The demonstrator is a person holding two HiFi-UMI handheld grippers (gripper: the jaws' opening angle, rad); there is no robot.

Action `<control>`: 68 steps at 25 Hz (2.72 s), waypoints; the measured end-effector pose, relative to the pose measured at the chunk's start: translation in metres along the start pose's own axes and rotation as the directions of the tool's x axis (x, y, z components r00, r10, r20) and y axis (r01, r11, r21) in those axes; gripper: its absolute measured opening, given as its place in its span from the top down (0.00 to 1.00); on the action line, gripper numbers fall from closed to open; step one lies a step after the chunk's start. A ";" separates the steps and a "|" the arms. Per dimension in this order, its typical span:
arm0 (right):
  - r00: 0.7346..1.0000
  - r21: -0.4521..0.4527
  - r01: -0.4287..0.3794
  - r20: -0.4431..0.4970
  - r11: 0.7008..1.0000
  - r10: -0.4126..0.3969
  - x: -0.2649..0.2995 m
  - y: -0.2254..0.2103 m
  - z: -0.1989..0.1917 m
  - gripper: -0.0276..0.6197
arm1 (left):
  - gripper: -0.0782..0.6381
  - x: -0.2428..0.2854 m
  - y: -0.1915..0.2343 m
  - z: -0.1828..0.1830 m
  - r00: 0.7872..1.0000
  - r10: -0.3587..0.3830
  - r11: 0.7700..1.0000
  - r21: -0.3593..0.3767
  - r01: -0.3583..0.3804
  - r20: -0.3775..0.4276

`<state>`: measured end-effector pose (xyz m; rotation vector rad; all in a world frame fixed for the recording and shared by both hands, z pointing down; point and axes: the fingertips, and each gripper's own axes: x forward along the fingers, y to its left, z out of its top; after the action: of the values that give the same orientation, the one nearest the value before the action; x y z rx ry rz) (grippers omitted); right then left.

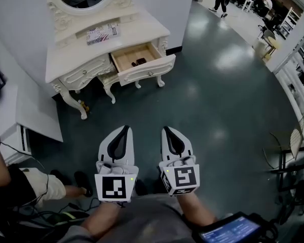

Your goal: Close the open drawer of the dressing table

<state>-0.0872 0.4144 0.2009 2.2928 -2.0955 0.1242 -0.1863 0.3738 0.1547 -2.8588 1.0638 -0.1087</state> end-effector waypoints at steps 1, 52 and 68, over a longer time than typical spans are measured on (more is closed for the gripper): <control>1.000 0.006 -0.004 0.003 1.000 0.004 0.002 -0.003 0.000 0.94 | 0.87 0.004 -0.001 0.000 1.000 0.002 1.000 0.001 -0.002 -0.003; 0.986 0.041 -0.125 -0.107 0.991 0.129 0.283 -0.101 -0.008 0.93 | 0.87 0.261 0.122 -0.031 0.987 0.139 0.989 -0.042 -0.143 -0.079; 0.995 -0.003 -0.075 -0.066 0.997 0.075 0.368 -0.096 0.027 0.94 | 0.87 0.310 0.198 -0.016 0.992 0.125 0.990 -0.058 -0.126 -0.035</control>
<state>0.0418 0.0553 0.2065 2.1764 -2.1474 0.1926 -0.0817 0.0205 0.1597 -2.8414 1.2706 -0.1146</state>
